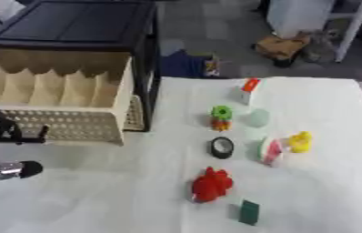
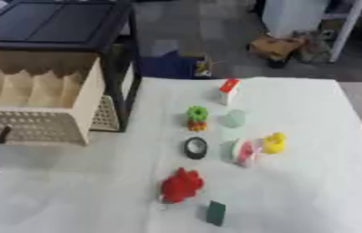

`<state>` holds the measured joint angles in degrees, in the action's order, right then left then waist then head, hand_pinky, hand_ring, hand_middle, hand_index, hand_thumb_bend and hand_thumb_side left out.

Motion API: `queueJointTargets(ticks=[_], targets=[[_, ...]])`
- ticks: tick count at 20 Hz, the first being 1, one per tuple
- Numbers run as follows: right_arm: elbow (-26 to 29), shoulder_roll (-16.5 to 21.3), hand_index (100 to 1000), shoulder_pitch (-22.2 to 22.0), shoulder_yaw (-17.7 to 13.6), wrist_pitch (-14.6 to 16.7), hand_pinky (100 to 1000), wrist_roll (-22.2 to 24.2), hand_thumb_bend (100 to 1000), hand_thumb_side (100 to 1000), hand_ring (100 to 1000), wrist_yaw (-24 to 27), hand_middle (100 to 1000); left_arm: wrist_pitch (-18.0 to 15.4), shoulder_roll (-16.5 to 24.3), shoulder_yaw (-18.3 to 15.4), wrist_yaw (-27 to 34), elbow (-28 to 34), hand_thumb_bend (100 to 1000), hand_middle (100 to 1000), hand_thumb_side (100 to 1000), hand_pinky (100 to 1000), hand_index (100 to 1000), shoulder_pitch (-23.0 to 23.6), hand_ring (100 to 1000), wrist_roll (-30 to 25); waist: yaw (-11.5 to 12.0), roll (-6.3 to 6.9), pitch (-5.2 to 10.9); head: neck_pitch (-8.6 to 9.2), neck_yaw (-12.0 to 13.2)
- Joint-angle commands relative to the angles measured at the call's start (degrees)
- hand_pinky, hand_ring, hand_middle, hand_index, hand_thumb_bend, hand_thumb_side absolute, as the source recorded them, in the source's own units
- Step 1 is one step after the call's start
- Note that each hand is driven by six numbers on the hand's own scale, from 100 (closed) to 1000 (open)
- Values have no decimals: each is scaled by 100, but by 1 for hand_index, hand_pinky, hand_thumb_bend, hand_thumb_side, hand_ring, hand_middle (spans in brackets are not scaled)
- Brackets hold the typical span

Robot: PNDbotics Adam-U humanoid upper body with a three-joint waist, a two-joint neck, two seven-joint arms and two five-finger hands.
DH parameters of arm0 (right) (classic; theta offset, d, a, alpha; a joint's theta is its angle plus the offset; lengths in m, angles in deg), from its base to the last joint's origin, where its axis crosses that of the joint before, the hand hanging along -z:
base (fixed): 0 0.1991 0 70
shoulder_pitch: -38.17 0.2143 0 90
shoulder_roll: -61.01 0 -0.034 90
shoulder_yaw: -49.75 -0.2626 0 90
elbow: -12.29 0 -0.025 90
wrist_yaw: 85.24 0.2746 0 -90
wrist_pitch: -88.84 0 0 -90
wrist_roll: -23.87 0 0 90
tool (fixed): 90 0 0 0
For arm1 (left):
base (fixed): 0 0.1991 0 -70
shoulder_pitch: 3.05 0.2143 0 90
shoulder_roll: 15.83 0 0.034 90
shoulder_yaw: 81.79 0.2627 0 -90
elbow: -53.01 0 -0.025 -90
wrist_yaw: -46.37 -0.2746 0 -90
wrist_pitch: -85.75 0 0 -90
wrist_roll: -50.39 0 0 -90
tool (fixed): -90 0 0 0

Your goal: Pick up objects from table and place into drawer.

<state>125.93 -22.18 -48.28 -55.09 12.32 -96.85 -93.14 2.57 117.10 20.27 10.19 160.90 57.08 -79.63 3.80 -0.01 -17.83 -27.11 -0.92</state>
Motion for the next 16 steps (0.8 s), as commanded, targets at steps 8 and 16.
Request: queueJointTargets(ticks=[8,16], targets=[[95,74,842,51,-72,-5,684,-16,100,1000,644,43,621,58,200,-150,163,181,510,100,1000,100,945,-56,100,58,15,-13,130,68,-21],[95,77,842,39,-80,-9,684,-29,100,1000,644,46,621,146,182,-316,445,430,487,100,1000,100,945,-144,100,184,37,-24,158,43,-40]])
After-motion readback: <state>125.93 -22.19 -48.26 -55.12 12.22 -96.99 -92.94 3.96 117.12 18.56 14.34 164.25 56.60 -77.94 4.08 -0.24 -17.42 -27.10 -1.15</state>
